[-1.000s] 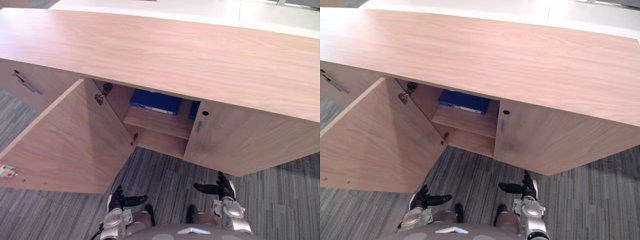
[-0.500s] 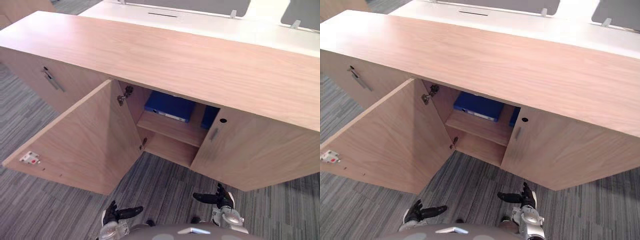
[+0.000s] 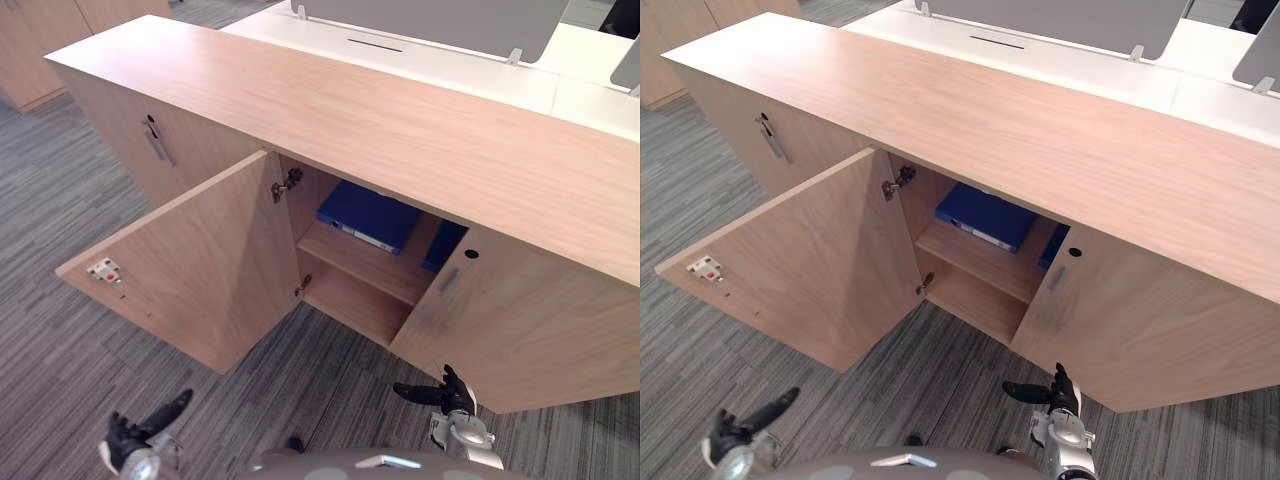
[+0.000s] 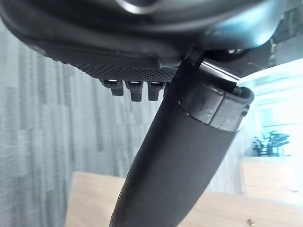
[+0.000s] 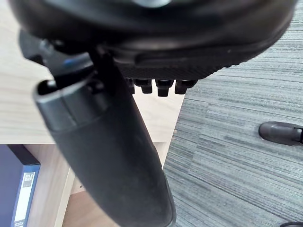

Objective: Walk over to the cabinet, pick up the folder, carry it to the office cabinet, place the folder inside the office cabinet, then close the office cabinet door

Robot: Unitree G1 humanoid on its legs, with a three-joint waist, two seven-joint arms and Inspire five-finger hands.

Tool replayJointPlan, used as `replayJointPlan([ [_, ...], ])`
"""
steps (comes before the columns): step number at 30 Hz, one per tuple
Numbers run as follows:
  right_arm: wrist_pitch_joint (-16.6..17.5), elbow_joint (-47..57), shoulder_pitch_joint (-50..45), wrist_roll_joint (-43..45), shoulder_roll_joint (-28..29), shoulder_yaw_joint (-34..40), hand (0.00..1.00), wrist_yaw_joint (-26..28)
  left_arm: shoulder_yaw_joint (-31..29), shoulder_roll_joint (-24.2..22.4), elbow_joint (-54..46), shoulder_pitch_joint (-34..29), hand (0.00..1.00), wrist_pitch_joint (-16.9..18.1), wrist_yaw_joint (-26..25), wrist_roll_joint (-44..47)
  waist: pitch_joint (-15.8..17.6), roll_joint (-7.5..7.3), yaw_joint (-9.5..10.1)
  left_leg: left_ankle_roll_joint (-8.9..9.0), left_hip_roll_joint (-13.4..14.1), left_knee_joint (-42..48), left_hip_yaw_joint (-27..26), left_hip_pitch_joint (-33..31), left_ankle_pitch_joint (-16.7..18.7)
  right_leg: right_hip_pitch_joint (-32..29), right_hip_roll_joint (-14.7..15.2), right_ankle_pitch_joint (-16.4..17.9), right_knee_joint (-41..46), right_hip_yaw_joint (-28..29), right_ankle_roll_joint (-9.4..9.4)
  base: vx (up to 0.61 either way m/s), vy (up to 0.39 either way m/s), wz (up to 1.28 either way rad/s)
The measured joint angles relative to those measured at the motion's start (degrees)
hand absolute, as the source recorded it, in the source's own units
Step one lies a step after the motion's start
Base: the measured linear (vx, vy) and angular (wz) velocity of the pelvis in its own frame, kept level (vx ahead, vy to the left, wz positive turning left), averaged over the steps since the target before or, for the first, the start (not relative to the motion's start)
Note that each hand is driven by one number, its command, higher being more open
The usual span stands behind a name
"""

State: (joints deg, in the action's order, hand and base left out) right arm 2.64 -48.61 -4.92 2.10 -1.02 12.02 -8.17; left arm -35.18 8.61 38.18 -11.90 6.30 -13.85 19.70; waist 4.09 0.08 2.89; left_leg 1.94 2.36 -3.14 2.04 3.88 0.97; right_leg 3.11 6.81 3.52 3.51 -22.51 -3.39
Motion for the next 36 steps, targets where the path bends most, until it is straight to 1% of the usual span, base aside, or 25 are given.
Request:
replayJointPlan([
  [5, 0.0, -0.01, -0.6, 0.01, -2.25, -2.02, 1.0, 0.19, -0.21, 5.22, -2.82, 1.77, 1.0, 1.14, 0.0, -0.12, -0.02, -0.04, 0.36, 0.07, 0.12, -0.37, 0.89, -0.05, -0.05, -0.03, -0.26, 0.18, 0.09, 2.32, 0.29, 0.03, 0.009, 0.11],
  [8, 0.01, -0.1, -1.09, 0.01, -2.67, -2.06, 1.0, 0.21, -0.21, 8.25, -4.52, 3.52, 1.0, 1.24, 0.01, -0.18, -0.29, -0.54, 0.35, 0.06, 0.1, -0.36, 1.49, -0.12, -0.05, -0.07, -0.36, 0.26, -0.1, 4.15, 0.42, 0.04, 0.022, 0.11],
  [12, 0.02, -0.14, -1.23, 0.02, -3.12, -2.9, 1.0, 0.41, 0.02, 10.76, -5.45, 4.81, 1.0, 1.27, 0.07, -0.26, -0.41, -0.93, 0.29, 0.05, -0.04, -0.36, 1.4, -0.19, -0.03, -0.07, -0.35, 0.25, -0.58, 5.81, 0.41, 0.01, 0.005, 0.01],
  [18, 0.04, -1.19, -1.63, 0.01, -3.32, -4.29, 1.0, 1.39, 1.43, 14.59, -5.46, 6.04, 1.0, 1.27, 1.51, -3.56, -0.57, -1.22, 0.31, 0.05, 0.01, -0.36, 0.66, 0.04, -0.02, -0.14, -0.46, 0.25, -0.74, 7.67, 0.41, -0.01, 0.01, -0.05],
  [20, 0.05, -1.21, -1.9, 0.01, -3.32, -4.3, 1.0, 1.7, 3.15, 16.21, -5.46, 6.18, 1.0, 1.27, 2.0, -4.62, -0.6, -1.26, 0.33, 0.05, 0.02, -0.36, 0.07, 0.09, 0.0, -0.41, -0.52, 0.23, -0.76, 8.69, 0.39, -0.02, 0.022, -0.15],
  [25, 0.04, -2.5, -2.75, 0.0, -3.35, -4.26, 1.0, 1.95, 5.74, 18.08, -5.46, 7.18, 1.0, 1.27, 3.33, -5.96, -0.85, -1.6, 0.04, 0.05, 0.22, -0.37, -0.44, 0.37, 0.0, -0.43, -0.77, 0.19, -0.78, 9.48, 0.38, -0.02, 0.013, -0.06],
  [26, 0.04, -2.61, -2.83, 0.0, -3.37, -4.26, 1.0, 1.95, 5.77, 18.07, -5.46, 7.36, 1.0, 1.27, 3.46, -6.1, -0.98, -1.8, 0.02, 0.05, 0.23, -0.37, -0.52, 0.42, 0.0, -0.42, -0.78, 0.17, -0.78, 9.58, 0.37, -0.01, 0.019, -0.08],
  [27, 0.04, -2.93, -2.85, 0.0, -3.37, -4.25, 1.0, 1.95, 5.81, 18.07, -5.46, 7.74, 1.0, 1.27, 3.75, -6.62, -0.84, -1.59, 0.03, 0.06, 0.24, -0.4, -0.78, 0.58, 0.0, -0.42, -0.8, 0.13, -0.81, 9.86, 0.32, -0.01, 0.022, -0.1],
  [29, 0.04, -3.04, -2.86, 0.0, -3.37, -4.26, 1.0, 1.96, 6.28, 18.15, -5.46, 8.11, 1.0, 1.27, 3.91, -6.82, -1.05, -1.9, 0.03, 0.05, 0.23, -0.6, -1.2, 0.96, 0.0, -0.38, -0.79, 0.03, -0.81, 10.22, 0.22, -0.01, 0.026, -0.11],
  [30, 0.04, -3.12, -2.87, 0.0, -3.36, -4.26, 1.0, 2.0, 7.2, 18.38, -5.46, 8.32, 1.0, 1.27, 4.02, -6.85, -0.83, -1.43, 0.02, 0.05, 0.17, -0.61, -1.3, 0.98, 0.0, -0.39, -0.76, -0.02, -0.86, 10.33, 0.19, -0.01, 0.034, -0.06],
  [31, 0.04, -3.36, -2.79, -0.01, -3.36, -4.26, 1.0, 2.06, 8.11, 18.56, -5.46, 8.51, 1.0, 1.27, 4.36, -6.88, -1.12, -1.89, -0.03, 0.05, 0.14, -0.65, -1.35, 0.99, 0.0, -0.39, -0.75, -0.12, -0.94, 10.38, 0.23, -0.01, 0.034, -0.04],
  [32, 0.04, -3.45, -2.78, -0.03, -3.35, -4.26, 1.0, 2.11, 8.47, 18.56, -5.46, 8.61, 1.0, 1.27, 4.41, -6.88, -1.15, -1.94, -0.05, 0.05, 0.13, -0.65, -1.39, 1.0, 0.0, -0.39, -0.75, -0.15, -0.99, 10.42, 0.25, 0.0, 0.0, 0.0],
  [33, 0.04, -3.52, -2.84, -0.19, -3.34, -4.26, 1.0, 2.29, 9.22, 18.57, -5.46, 8.67, 1.0, 1.27, 4.47, -6.89, -0.94, -1.56, -0.05, 0.05, 0.11, -0.66, -1.46, 1.0, 0.0, -0.4, -0.76, -0.2, -1.1, 10.5, 0.24, 0.0, 0.0, 0.0],
  [34, 0.04, -3.58, -2.85, -0.62, -3.35, -4.25, 1.0, 2.55, 10.09, 18.56, -5.46, 8.66, 1.0, 1.27, 4.57, -6.9, -1.16, -1.91, -0.11, 0.04, 0.12, -0.68, -1.5, 1.0, 0.0, -0.4, -0.77, -0.24, -1.16, 10.54, 0.22, 0.0, 0.0, 0.0],
  [35, 0.04, -3.67, -2.85, -1.02, -3.34, -4.25, 1.0, 2.62, 10.47, 18.55, -5.46, 8.66, 1.0, 1.27, 4.71, -6.95, -1.02, -1.69, -0.13, 0.05, 0.11, -0.69, -1.51, 1.0, 0.0, -0.4, -0.78, -0.25, -1.2, 10.55, 0.22, 0.0, 0.0, 0.0],
  [36, 0.04, -3.86, -2.82, -2.0, -3.34, -4.25, 1.0, 2.68, 11.3, 18.54, -5.46, 8.67, 1.0, 1.27, 4.89, -7.02, -1.07, -1.77, -0.14, 0.05, 0.12, -0.7, -1.54, 1.01, 0.0, -0.39, -0.79, -0.27, -1.25, 10.58, 0.23, 0.0, 0.0, 0.0],
])
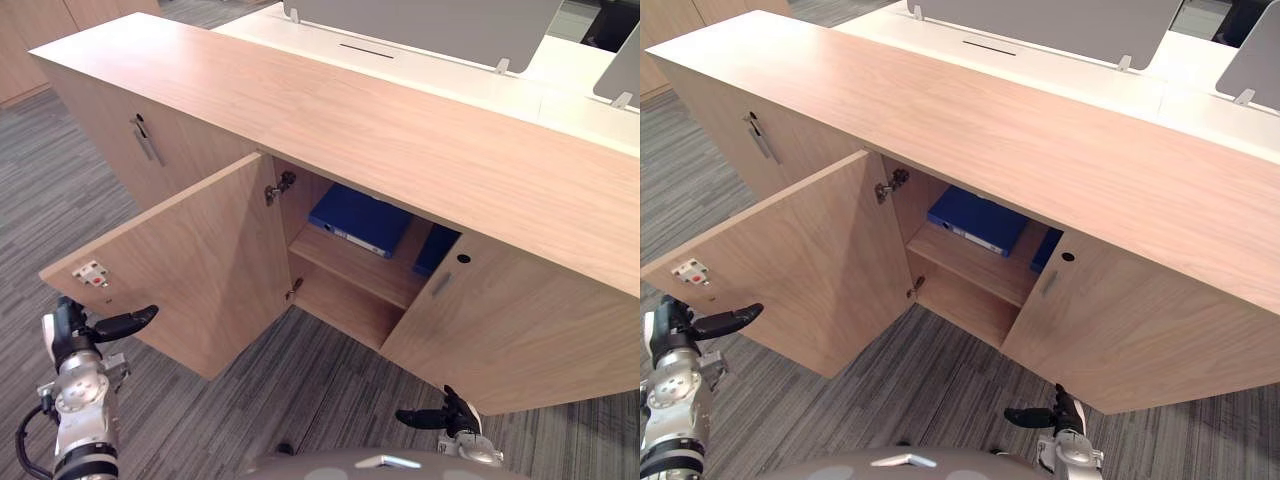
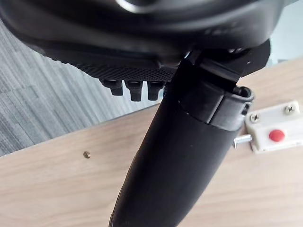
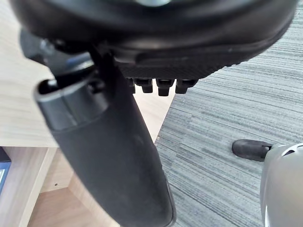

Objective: Walk over to the cabinet, pick up the folder, carry it to the office cabinet, place the folder inside the office cabinet, then close the office cabinet door

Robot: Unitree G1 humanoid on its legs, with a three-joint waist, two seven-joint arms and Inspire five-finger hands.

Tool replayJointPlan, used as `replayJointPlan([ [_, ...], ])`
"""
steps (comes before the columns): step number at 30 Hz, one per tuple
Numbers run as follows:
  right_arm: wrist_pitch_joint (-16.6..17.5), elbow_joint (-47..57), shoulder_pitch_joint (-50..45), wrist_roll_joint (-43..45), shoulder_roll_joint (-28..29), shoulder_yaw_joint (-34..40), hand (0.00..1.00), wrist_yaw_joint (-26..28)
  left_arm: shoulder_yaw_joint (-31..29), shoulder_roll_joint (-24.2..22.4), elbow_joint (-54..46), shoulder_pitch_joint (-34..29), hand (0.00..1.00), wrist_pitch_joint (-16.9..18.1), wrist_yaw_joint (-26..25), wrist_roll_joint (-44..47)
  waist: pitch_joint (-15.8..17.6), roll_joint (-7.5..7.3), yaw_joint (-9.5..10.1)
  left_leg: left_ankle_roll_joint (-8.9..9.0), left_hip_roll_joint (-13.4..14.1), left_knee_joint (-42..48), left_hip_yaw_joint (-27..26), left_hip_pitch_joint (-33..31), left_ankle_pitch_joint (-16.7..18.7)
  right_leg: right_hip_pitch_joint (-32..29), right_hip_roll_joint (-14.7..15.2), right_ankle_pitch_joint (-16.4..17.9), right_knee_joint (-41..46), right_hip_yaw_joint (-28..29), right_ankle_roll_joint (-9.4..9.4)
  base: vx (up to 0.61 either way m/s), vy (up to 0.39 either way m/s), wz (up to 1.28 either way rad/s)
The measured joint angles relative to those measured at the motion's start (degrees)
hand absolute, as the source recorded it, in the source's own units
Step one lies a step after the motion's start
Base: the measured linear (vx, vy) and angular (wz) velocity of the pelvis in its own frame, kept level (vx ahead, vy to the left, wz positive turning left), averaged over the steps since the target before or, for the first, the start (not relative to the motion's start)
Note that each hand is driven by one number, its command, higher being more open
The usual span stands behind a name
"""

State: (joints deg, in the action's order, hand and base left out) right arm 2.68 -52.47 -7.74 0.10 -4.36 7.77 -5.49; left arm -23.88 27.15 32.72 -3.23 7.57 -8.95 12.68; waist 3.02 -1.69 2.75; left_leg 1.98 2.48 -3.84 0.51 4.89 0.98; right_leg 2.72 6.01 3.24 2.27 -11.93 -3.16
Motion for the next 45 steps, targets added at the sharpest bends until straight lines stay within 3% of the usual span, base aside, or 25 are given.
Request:
replayJointPlan([
  [4, -0.02, -0.32, -0.02, -0.03, -0.01, 0.02, 1.0, 0.01, 0.78, -0.99, -0.98, -1.07, 1.0, 0.0, 0.15, 0.01, -0.02, -0.01, 0.0, -0.01, -0.05, -0.09, -0.03, 0.0, 0.01, 0.0, 0.02, -0.05, -0.14, 0.03, 0.03, 0.0, 0.0, 0.0],
  [14, -0.16, -1.13, 0.11, -0.06, 0.02, 0.07, 1.0, 0.03, 4.33, -10.07, -12.37, -11.39, 1.0, 0.96, 0.17, 0.26, -0.01, 0.78, 0.52, -0.3, -0.71, -0.13, 0.13, -0.01, 0.01, 0.34, 0.58, -0.57, -0.81, 0.05, -0.19, 0.0, 0.0, 0.0],
  [22, -0.17, -1.12, 0.09, -0.09, 1.3, 0.07, 1.0, 0.25, 11.47, -13.88, -17.85, -19.26, 1.0, 1.29, 3.7, 1.93, -0.01, 0.91, 1.09, -0.62, -1.02, -0.13, 0.28, -0.07, -0.36, 0.42, 0.93, -0.88, -0.83, -0.04, -0.66, -0.03, 0.006, 0.01],
  [29, -0.17, -0.97, 0.27, -0.11, 2.01, -0.3, 1.0, 0.49, 19.54, -14.26, -18.87, -23.5, 1.0, 1.12, 8.52, 1.88, 0.21, 1.29, 1.06, -0.54, -0.91, -0.3, -0.39, -0.12, -0.55, -0.03, 0.82, -1.06, -0.76, 0.78, -0.96, 0.0, 0.0, -0.04],
  [37, -0.16, -0.71, 0.63, -1.43, 1.87, -2.42, 1.0, 0.54, 31.86, -13.93, -18.79, -22.13, 1.0, 0.65, 13.26, -6.75, 0.26, 1.76, -0.75, -0.6, -0.61, -0.15, -5.05, 0.12, -0.01, -1.97, 0.2, -2.52, -1.53, 5.74, -1.18, 0.0, 0.017, -0.3],
  [45, -0.25, 0.57, 0.32, -2.23, 1.68, -2.23, 1.0, 0.1, 35.29, -15.19, -16.61, -12.82, 1.0, -0.22, 12.86, -11.28, 0.31, 2.0, -4.01, -0.35, 0.05, 1.57, -11.26, 0.48, 1.82, -3.93, -0.96, -4.21, -2.08, 11.86, -0.91, -0.01, 0.011, -0.42],
])
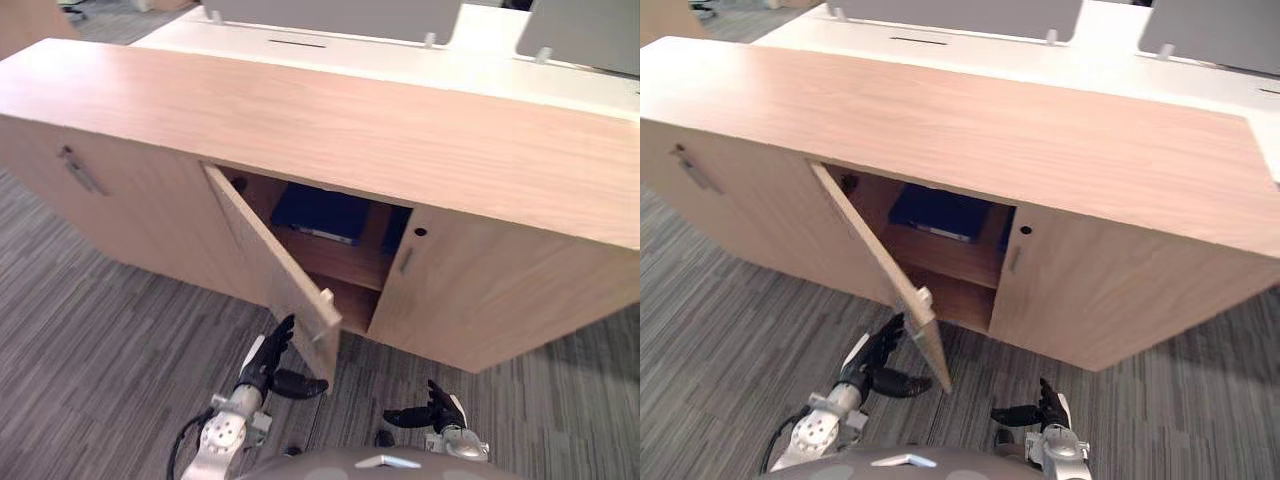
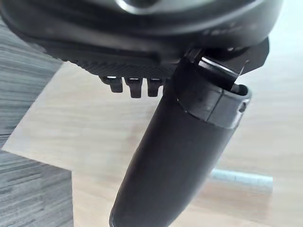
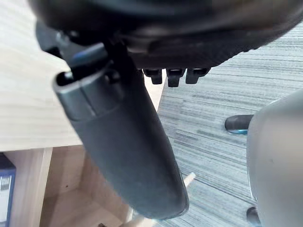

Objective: Walk over to the cabinet, pick up the folder, carry it to the office cabinet, place the folder inside the office cabinet, then close the office cabinet door

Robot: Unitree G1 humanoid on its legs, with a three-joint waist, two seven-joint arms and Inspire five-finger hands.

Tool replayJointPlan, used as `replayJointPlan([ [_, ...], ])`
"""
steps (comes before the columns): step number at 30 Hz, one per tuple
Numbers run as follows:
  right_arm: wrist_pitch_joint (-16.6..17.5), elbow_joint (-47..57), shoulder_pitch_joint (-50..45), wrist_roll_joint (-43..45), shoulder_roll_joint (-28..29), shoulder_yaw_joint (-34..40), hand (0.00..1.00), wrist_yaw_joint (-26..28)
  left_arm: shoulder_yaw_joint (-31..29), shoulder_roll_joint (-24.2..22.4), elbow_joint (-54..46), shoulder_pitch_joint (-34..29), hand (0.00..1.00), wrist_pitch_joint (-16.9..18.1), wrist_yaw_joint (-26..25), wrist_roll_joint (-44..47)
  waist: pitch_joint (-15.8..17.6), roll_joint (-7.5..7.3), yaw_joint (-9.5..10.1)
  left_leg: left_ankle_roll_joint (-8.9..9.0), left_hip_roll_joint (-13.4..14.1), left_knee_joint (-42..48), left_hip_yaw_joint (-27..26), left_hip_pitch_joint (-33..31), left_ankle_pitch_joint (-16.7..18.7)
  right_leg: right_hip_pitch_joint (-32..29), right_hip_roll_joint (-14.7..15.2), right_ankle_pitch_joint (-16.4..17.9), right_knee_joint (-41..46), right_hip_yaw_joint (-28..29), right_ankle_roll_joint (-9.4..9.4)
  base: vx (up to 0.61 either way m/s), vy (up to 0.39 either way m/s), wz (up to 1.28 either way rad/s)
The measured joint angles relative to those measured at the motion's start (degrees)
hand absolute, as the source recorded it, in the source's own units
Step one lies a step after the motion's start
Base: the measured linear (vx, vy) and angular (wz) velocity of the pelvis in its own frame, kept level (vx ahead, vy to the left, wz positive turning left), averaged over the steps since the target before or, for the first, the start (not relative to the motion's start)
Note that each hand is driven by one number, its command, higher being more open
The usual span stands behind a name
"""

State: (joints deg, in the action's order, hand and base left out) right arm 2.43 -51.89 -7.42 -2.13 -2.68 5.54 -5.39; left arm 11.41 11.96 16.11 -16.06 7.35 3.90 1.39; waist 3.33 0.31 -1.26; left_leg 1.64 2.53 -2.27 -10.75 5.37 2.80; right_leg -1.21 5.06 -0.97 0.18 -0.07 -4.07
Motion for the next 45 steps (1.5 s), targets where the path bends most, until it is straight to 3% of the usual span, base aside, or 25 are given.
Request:
replayJointPlan([
  [3, -0.08, 0.87, -0.15, -0.01, -0.27, 0.07, 1.0, -0.26, -1.4, -1.02, 1.4, 3.04, 1.0, -0.25, -1.62, -0.91, 0.04, 0.18, -1.64, 0.18, 0.25, 0.73, -2.05, 0.39, 0.95, 0.0, -0.41, -0.63, -0.85, 2.03, -0.07, 0.0, 0.008, -0.39],
  [7, -0.37, 1.12, -0.18, 0.01, -0.39, 0.32, 1.0, -0.27, -2.78, -1.14, 5.2, 5.95, 1.0, -0.95, -4.38, -2.33, -0.28, 0.69, -2.36, 0.35, 0.54, 1.11, -4.54, 0.46, 1.76, -0.74, -0.92, -1.28, -1.53, 4.34, -0.05, 0.01, 0.003, -0.33],
  [15, -1.07, 0.55, -0.05, 0.16, -0.41, 2.42, 1.0, -0.35, -5.11, -0.82, 18.46, 16.34, 1.0, -2.91, -9.5, -4.29, -0.39, 0.84, -3.78, 0.68, 1.02, 1.91, -4.94, 0.44, 2.42, -0.57, -1.33, -1.36, -1.77, 4.68, 0.05, 0.01, -0.01, -0.04],
  [21, -1.0, 0.43, 0.14, 1.76, -0.37, 2.41, 1.0, -1.17, -5.1, -0.73, 21.93, 19.22, 1.0, -3.2, -12.43, -3.35, -0.4, 0.84, -4.79, 0.75, 1.1, 1.96, -4.94, 0.3, 2.47, -0.63, -1.35, -1.7, -2.41, 4.63, 0.15, -0.02, -0.009, 0.0],
  [28, -1.01, -0.51, 0.35, 2.45, -0.14, 4.71, 1.0, -1.61, -4.96, -2.48, 21.93, 18.72, 1.0, -3.17, -13.15, -1.43, -0.43, 0.91, -5.46, 0.79, 1.22, 1.9, -4.37, 0.16, 2.45, 0.35, -1.38, -2.13, -3.7, 3.85, 0.11, 0.0, -0.012, 0.04],
  [36, -1.33, -4.68, 0.4, 4.51, -1.15, 7.31, 1.0, -2.77, -5.23, -5.14, 26.17, 10.02, 1.0, -3.15, -10.77, 0.73, -0.16, 0.89, -4.19, 1.06, 1.88, 8.07, -1.76, -1.35, 4.24, 1.79, -1.43, -1.79, -3.08, 3.76, 0.6, -0.02, -0.024, 0.02],
  [40, -1.45, -5.39, 1.01, 4.56, -2.17, 7.37, 1.0, -2.8, -9.24, -6.32, 34.32, 9.66, 1.0, -3.16, -8.95, 0.61, 1.08, 1.52, -2.36, 1.18, 2.18, 9.98, 3.46, -3.47, 5.8, -0.6, -2.01, -1.85, -1.17, 4.28, 0.44, -0.12, -0.012, -0.01],
  [45, -1.7, -6.45, 1.64, 4.62, -1.69, 8.99, 1.0, -2.66, -18.65, -6.91, 40.65, 7.32, 1.0, -4.3, -8.53, 1.26, 0.84, 1.04, -1.67, 1.89, 1.41, 7.22, 2.2, -1.56, 5.98, -0.5, -2.14, -3.41, -2.83, 7.35, 0.15, -0.09, 0.03, -0.34],
])
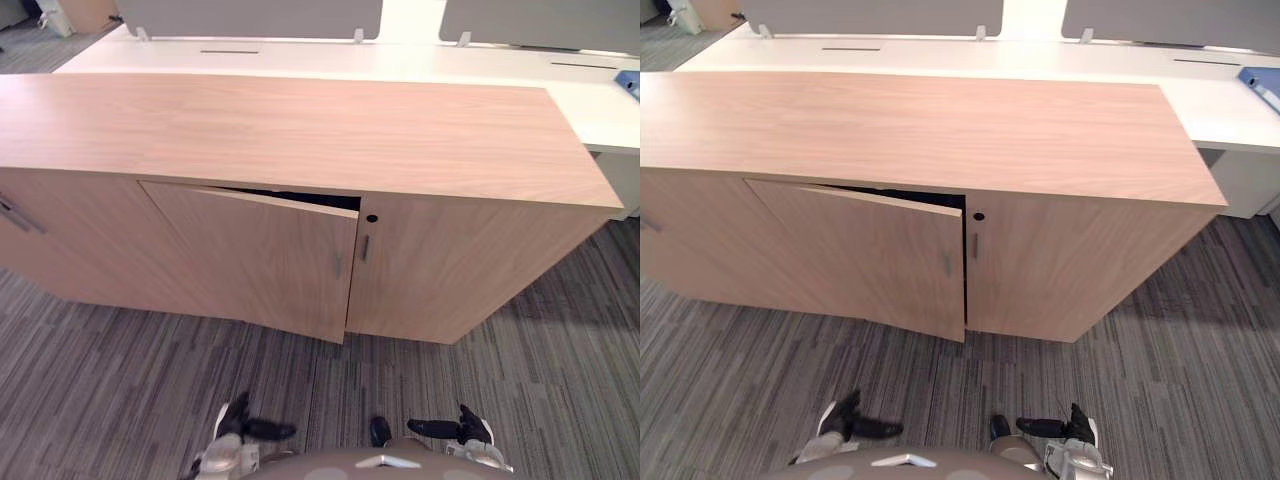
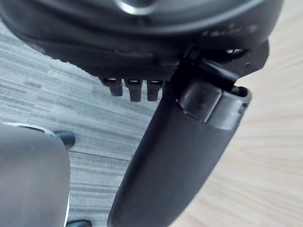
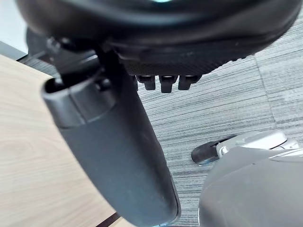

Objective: Walk over to the cabinet, pick up the folder, carry it to the office cabinet, place the folder inside the office cabinet, then close the office cabinet door

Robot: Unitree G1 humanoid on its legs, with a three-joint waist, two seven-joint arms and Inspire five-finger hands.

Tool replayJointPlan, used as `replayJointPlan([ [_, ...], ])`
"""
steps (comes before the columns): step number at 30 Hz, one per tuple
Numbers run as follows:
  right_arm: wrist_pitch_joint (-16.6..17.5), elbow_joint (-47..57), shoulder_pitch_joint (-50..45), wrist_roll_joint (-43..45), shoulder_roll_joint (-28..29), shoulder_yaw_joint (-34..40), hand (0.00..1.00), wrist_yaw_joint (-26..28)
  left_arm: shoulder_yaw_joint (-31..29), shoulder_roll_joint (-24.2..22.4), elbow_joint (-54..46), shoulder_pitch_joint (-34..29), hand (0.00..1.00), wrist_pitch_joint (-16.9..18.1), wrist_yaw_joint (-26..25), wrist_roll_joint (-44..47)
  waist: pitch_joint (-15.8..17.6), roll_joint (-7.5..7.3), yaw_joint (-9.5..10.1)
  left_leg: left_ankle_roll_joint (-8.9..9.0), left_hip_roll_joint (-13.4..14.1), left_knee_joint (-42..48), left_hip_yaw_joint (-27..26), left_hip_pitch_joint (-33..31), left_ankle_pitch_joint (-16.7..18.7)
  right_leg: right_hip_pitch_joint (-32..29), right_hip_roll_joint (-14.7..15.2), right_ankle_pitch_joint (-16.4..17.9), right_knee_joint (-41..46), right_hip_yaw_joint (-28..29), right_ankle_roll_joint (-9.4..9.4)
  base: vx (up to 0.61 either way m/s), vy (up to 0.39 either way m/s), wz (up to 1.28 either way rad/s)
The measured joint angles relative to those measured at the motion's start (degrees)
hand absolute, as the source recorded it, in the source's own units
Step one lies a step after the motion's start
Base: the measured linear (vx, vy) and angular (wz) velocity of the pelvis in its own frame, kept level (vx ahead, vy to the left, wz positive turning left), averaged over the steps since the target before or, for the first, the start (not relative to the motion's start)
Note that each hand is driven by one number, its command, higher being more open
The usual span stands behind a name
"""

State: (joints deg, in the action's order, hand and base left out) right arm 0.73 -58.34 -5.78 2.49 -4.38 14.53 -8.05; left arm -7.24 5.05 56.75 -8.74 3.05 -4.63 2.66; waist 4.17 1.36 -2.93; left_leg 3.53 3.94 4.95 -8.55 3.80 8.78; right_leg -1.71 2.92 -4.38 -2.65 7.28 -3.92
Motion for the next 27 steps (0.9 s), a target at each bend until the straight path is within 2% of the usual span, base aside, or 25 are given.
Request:
replayJointPlan([
  [6, -0.15, -1.32, -0.09, 0.46, -0.35, 0.12, 1.0, 0.07, -2.4, 0.09, 3.19, 0.42, 1.0, -0.02, 0.32, 0.01, -0.62, 0.49, 0.26, -0.65, 0.18, -1.53, -0.12, 1.38, -0.55, 0.07, -1.09, -1.15, -1.6, 1.67, 0.15, 0.06, -0.004, -0.19],
  [9, -0.14, -1.71, 0.19, 0.44, -0.24, 0.0, 1.0, 0.31, -3.28, 0.11, 3.22, 0.77, 1.0, -0.04, 0.56, 0.01, -0.6, -0.11, 1.21, -0.66, 0.37, -1.8, -0.37, 1.9, -0.54, 0.05, -1.57, -1.2, -1.8, 2.57, 0.21, 0.07, -0.01, -0.18],
  [16, -0.13, -3.63, 1.67, 0.36, 0.16, -0.32, 1.0, 0.66, -3.68, 0.15, 3.3, 1.0, 1.0, -0.03, 0.86, 0.07, -0.72, -0.84, 1.59, -1.11, -0.03, -1.73, -0.18, 3.75, -0.12, 1.93, -1.18, -1.28, -2.32, 2.51, 0.26, 0.01, 0.02, -0.04],
  [27, -0.58, -3.81, 1.63, 0.36, -0.07, -0.36, 1.0, 0.67, -4.46, 0.18, 4.16, 1.11, 1.0, -0.05, 0.88, 0.08, -0.74, -1.04, 2.38, -1.07, 0.1, -0.98, 0.4, 3.94, 0.01, 2.59, -1.08, -1.84, -2.9, 1.96, 0.18, -0.04, -0.001, 0.02],
])
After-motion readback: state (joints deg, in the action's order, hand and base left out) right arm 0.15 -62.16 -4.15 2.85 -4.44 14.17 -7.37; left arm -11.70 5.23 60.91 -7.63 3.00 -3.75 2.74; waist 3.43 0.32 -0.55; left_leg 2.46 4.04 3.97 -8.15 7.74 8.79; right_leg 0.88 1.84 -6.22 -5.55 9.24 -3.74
